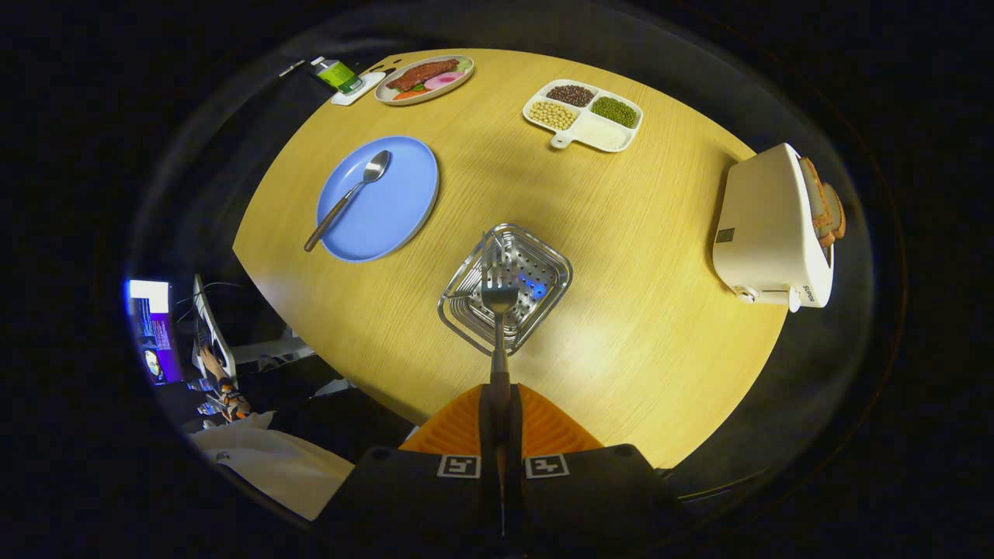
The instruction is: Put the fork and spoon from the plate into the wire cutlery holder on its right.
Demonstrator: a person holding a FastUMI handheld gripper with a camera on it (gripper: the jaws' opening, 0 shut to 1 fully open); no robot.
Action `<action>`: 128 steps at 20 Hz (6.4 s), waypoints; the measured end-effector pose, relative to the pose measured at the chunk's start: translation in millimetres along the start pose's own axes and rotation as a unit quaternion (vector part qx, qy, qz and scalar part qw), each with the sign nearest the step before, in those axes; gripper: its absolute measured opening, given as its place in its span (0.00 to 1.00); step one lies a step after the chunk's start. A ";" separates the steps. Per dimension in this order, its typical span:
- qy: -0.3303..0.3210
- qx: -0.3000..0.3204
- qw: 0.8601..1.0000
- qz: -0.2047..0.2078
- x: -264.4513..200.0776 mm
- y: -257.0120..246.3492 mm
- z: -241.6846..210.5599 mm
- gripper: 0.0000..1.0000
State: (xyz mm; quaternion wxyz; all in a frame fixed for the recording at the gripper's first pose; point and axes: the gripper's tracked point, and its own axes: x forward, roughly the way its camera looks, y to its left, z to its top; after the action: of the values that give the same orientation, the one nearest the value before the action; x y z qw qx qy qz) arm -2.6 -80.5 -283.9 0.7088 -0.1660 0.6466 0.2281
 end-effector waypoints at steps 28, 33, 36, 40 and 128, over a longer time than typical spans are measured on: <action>-0.219 -0.011 0.973 0.065 -64.0 86.4 90.9 0.99; -0.238 0.004 0.969 0.063 -72.4 105.6 88.6 0.99; -0.238 0.011 0.969 0.066 -70.8 120.9 93.1 0.99; -0.241 0.018 0.968 0.063 -66.1 137.6 107.6 0.99; -0.144 0.171 0.971 0.090 -34.5 36.5 35.8 0.05</action>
State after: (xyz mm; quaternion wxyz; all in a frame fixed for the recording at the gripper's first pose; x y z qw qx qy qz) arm 5.9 -34.6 -243.5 0.7888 0.0511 0.5795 0.1983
